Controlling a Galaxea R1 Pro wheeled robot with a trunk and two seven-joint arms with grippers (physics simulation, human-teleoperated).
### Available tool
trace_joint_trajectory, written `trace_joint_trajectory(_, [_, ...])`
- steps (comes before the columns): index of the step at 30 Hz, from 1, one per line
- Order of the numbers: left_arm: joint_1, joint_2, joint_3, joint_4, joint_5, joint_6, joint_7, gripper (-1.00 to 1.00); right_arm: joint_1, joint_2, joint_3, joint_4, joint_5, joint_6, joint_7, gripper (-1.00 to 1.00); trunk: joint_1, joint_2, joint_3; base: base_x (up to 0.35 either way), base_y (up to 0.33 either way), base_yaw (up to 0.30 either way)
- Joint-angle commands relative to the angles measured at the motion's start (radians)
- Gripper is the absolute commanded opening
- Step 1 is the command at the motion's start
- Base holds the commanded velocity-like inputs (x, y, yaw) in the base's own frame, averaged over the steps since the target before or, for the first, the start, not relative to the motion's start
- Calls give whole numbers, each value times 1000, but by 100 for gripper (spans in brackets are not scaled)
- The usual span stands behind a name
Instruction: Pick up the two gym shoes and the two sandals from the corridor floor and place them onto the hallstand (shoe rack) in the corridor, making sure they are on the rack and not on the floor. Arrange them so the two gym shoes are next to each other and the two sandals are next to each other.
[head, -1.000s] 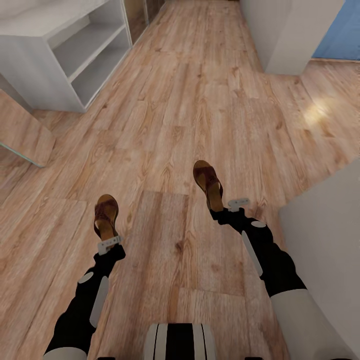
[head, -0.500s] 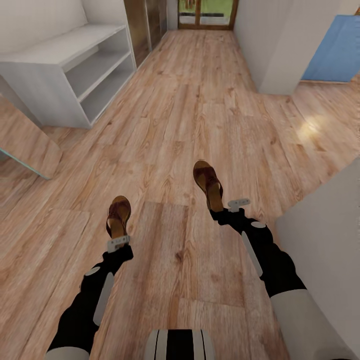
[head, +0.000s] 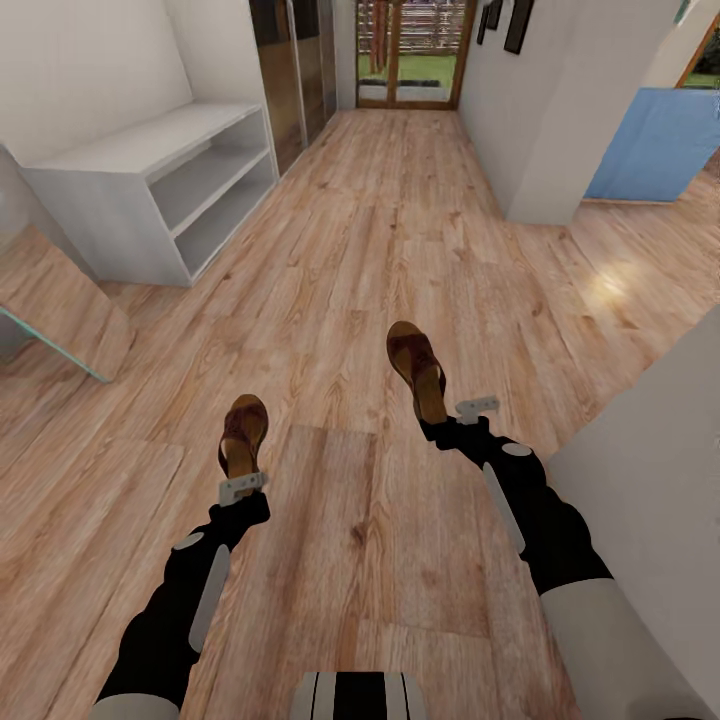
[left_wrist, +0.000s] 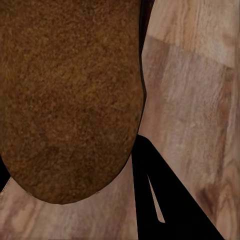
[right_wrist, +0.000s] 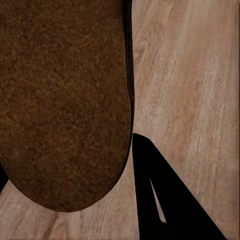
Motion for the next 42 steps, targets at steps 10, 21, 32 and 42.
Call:
trace_joint_trajectory(10, [-1,8,2,-1,8,7,-1,-100,0,-1,1,-1,-4,6,-2,-100,-5,2,54,0,0,0])
trace_joint_trajectory(21, [0,8,2,-1,8,7,-1,-100,0,-1,1,-1,-4,7,-2,-100,-10,5,115,0,0,0])
trace_joint_trajectory(32, [0,8,2,-1,8,7,-1,-100,0,-1,1,-1,-4,6,-2,-100,-15,7,176,0,0,0])
trace_joint_trajectory(42, [0,8,2,-1,8,7,-1,-100,0,-1,1,-1,-4,6,-2,-100,-19,10,231,0,0,0])
